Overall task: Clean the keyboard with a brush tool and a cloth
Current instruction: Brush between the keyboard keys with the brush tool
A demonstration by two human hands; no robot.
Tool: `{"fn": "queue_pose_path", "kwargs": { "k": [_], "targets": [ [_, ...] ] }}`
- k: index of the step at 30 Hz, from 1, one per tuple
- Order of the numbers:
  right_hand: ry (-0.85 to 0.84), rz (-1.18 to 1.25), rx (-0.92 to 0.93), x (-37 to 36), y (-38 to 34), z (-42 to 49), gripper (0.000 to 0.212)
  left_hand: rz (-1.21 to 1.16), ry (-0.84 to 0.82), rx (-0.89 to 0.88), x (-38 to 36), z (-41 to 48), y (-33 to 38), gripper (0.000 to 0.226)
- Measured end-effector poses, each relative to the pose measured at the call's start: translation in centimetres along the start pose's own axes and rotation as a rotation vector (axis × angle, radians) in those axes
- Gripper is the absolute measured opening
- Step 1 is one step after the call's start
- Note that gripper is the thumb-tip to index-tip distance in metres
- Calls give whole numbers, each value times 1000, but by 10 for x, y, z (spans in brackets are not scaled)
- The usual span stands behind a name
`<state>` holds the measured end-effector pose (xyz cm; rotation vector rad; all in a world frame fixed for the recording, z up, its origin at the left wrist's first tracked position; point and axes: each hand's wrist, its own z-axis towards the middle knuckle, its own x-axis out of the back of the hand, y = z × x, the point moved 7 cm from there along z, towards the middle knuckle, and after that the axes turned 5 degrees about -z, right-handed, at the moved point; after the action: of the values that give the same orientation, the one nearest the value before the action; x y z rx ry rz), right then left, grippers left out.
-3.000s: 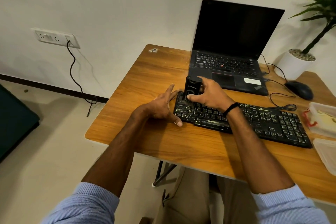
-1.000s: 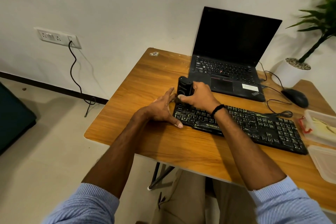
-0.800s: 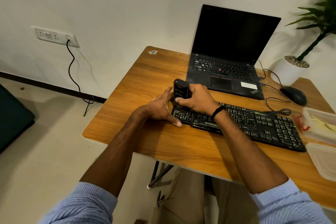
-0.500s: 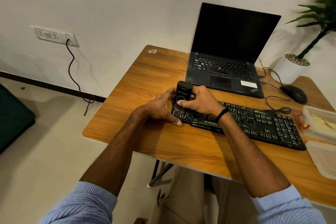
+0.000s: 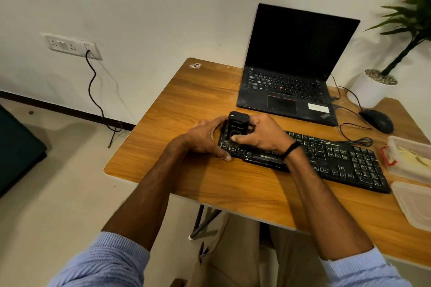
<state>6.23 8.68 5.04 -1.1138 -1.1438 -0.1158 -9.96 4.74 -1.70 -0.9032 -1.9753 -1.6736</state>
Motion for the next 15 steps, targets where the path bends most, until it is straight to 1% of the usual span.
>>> {"fn": "queue_pose_path", "kwargs": {
  "k": [2, 6, 9, 13, 14, 15],
  "targets": [
    [32, 31, -14, 0, 6, -3, 40, 1, -6, 27, -1, 1, -2, 128],
    [81, 62, 35, -30, -15, 6, 35, 32, 26, 53, -7, 12, -18, 114],
    [137, 42, 23, -21, -15, 6, 33, 20, 17, 37, -5, 5, -8, 105],
    [-51, 91, 15, -17, 2, 5, 35, 0, 14, 13, -1, 1, -3, 114],
    [-38, 84, 9, -16, 1, 7, 36, 6, 15, 9, 0, 1, -2, 115],
    [17, 60, -6, -13, 1, 10, 38, 13, 16, 11, 0, 1, -3, 117]
  ]
}}
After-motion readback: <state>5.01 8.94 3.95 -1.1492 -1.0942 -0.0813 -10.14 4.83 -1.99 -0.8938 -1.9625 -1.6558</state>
